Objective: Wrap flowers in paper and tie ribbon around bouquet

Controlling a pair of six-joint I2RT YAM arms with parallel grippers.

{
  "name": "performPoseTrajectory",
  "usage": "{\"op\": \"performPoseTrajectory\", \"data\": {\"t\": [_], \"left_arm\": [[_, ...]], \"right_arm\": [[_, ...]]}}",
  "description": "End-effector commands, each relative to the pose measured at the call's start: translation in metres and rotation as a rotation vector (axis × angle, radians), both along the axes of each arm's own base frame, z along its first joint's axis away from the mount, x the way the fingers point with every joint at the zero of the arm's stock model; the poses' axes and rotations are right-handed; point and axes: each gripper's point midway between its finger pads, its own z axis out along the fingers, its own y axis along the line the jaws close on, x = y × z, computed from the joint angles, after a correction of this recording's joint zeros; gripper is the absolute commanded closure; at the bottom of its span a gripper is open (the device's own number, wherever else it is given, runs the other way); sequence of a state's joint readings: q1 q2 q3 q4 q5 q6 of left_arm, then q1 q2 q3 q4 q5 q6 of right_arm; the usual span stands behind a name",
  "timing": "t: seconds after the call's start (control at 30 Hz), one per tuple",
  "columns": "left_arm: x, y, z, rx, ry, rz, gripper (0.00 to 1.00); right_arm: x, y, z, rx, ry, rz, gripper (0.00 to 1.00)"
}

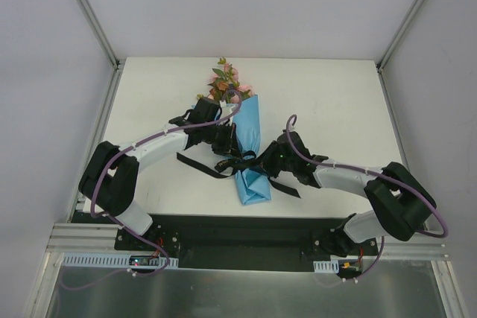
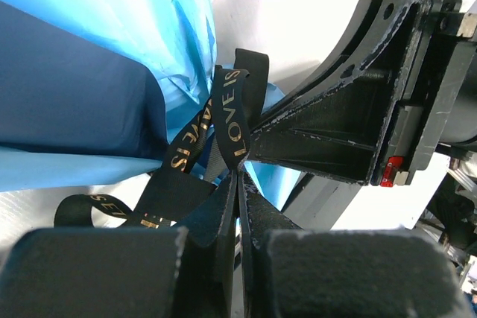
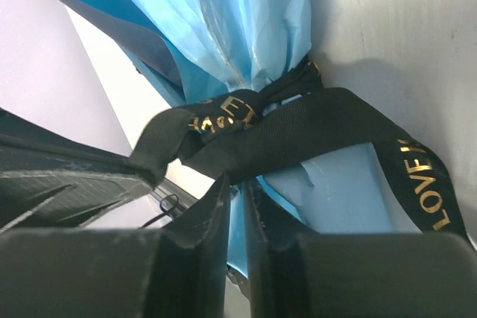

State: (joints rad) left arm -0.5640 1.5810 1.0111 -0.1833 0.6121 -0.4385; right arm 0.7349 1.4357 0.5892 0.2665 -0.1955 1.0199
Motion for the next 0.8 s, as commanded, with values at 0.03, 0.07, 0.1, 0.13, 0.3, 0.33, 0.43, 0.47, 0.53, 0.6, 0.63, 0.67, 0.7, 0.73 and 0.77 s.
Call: {"op": "performPoseTrajectory", "data": {"t": [0.03, 0.07, 0.1, 0.13, 0.3, 0.33, 0.43, 0.47, 0.53, 0.6, 0.63, 0.67, 0.7, 0.73, 0.77], "left_arm": [[-0.007, -0.004, 0.016, -0.044, -0.027, -0.023, 1.00], [-0.007, -0.004, 0.016, -0.045, -0.028, -0.023, 1.00], [-0.007, -0.004, 0.016, -0.044, -0.029, -0.022, 1.00], [-0.008, -0.004, 0.016, -0.045, -0.028, -0.025, 1.00], [-0.006, -0.006, 0.018, -0.047, -0.031, -0.026, 1.00], [-0.005, -0.007, 0.019, -0.049, -0.035, -0.026, 1.00], [-0.005, -0.007, 0.020, -0.049, -0.040, -0.026, 1.00], [-0.004, -0.007, 0.019, -0.047, -0.038, -0.025, 1.00], [-0.003, -0.008, 0.019, -0.047, -0.038, -0.025, 1.00], [-0.002, -0.008, 0.018, -0.045, -0.032, -0.024, 1.00], [-0.002, -0.009, 0.019, -0.048, -0.035, -0.027, 1.00], [-0.001, -0.009, 0.019, -0.047, -0.038, -0.025, 1.00], [0.000, -0.009, 0.019, -0.045, -0.039, -0.023, 1.00], [0.001, -0.010, 0.021, -0.047, -0.043, -0.023, 1.00], [0.002, -0.010, 0.021, -0.046, -0.044, -0.022, 1.00]], "right_arm": [[0.024, 0.010, 0.028, 0.068, -0.074, -0.026, 0.92], [0.025, 0.009, 0.029, 0.070, -0.077, -0.028, 0.96], [0.028, 0.009, 0.031, 0.069, -0.090, -0.028, 0.97], [0.029, 0.008, 0.032, 0.069, -0.095, -0.029, 0.98], [0.035, 0.015, 0.034, 0.090, -0.097, -0.020, 1.00], [0.036, 0.016, 0.034, 0.091, -0.095, -0.011, 1.00], [0.033, 0.014, 0.029, 0.080, -0.093, -0.006, 0.84], [0.034, 0.013, 0.029, 0.078, -0.098, -0.008, 0.79], [0.032, 0.009, 0.030, 0.073, -0.103, -0.010, 0.75], [0.029, 0.005, 0.027, 0.067, -0.102, -0.012, 0.73], [0.029, 0.003, 0.027, 0.063, -0.102, -0.015, 0.72], [0.027, 0.001, 0.027, 0.060, -0.102, -0.017, 0.72], [0.027, 0.000, 0.028, 0.062, -0.105, -0.018, 0.72], [0.028, -0.001, 0.028, 0.059, -0.105, -0.023, 0.72], [0.028, -0.002, 0.028, 0.059, -0.105, -0.025, 0.72]]}}
